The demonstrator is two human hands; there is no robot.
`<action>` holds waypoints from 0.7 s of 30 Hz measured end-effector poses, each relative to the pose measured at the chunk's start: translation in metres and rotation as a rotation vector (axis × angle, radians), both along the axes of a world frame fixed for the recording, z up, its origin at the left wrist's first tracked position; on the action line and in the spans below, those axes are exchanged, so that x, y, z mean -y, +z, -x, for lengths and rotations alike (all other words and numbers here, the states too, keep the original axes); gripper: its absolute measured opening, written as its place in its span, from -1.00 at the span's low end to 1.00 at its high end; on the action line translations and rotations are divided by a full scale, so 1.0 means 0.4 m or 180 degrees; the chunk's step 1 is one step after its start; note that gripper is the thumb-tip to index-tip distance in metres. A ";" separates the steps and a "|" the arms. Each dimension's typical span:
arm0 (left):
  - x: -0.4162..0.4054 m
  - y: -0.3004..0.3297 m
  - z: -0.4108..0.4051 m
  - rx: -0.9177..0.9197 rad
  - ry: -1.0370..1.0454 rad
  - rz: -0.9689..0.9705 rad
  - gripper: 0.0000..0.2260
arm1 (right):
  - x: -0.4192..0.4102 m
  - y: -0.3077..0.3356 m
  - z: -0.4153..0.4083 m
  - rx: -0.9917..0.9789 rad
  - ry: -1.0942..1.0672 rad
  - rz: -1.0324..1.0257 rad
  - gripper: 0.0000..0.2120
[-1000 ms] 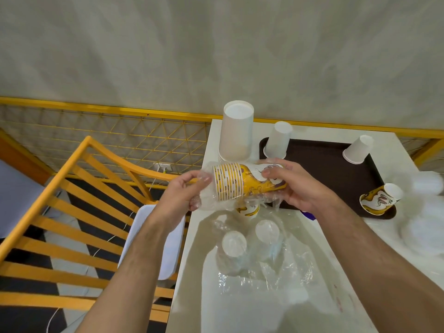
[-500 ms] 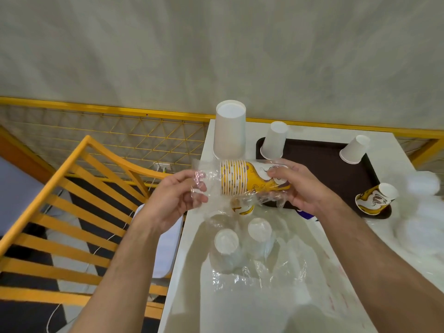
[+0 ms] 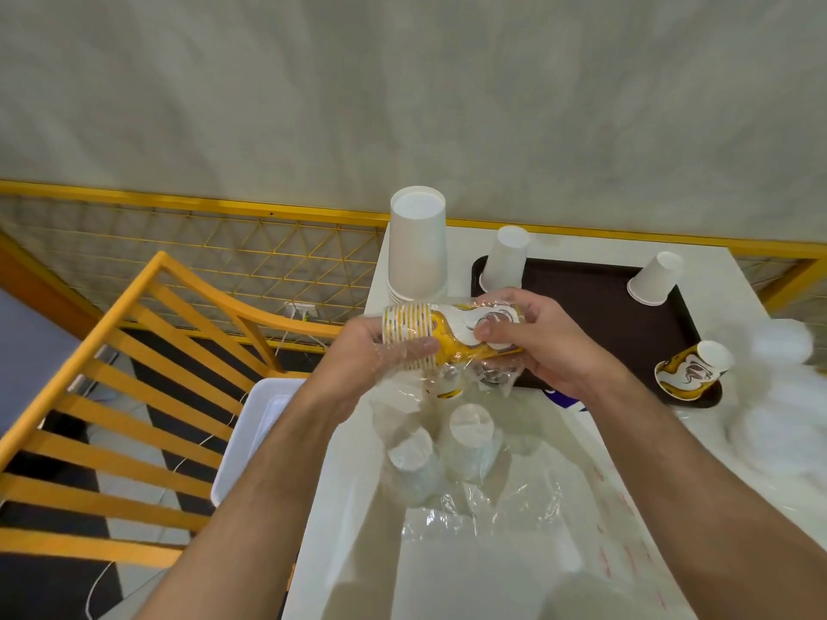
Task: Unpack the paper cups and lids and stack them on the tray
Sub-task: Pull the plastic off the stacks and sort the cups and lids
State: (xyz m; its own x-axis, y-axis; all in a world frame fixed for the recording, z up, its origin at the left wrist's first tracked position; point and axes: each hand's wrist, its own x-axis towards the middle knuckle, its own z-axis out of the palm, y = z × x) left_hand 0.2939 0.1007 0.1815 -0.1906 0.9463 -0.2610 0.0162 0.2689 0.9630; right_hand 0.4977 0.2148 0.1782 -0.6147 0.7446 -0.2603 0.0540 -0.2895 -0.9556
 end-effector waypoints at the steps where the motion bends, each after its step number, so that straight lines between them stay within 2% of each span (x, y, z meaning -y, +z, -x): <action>1: -0.001 -0.008 0.001 0.0051 0.0122 -0.0023 -0.68 | -0.002 0.002 -0.003 -0.0048 -0.0001 -0.0051 -0.53; 7: 0.012 -0.075 0.039 0.0341 0.0410 -0.0142 -0.65 | -0.020 -0.005 -0.022 0.0052 -0.0180 -0.0292 -0.51; 12: 0.022 -0.111 0.058 0.0743 0.0674 -0.0162 -0.44 | -0.009 -0.007 0.002 0.0113 -0.0196 -0.0455 -0.56; 14: 0.033 -0.120 0.065 0.0978 0.0740 -0.0116 -0.46 | -0.005 -0.008 0.016 0.0119 -0.0227 -0.0499 -0.63; 17: 0.046 -0.136 0.080 0.1103 0.0858 -0.0032 -0.52 | -0.005 -0.005 0.030 0.0180 -0.0378 -0.0609 -0.83; 21: 0.070 -0.173 0.107 0.1323 0.1082 0.0073 -0.57 | -0.015 -0.007 0.037 0.0141 -0.0479 -0.0441 -0.86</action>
State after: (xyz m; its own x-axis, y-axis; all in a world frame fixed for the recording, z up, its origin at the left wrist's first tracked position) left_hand 0.2509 0.0726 0.1122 -0.3616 0.8424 -0.3995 -0.4567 0.2135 0.8636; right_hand 0.4828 0.2210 0.1754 -0.4839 0.8578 -0.1734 0.0631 -0.1634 -0.9845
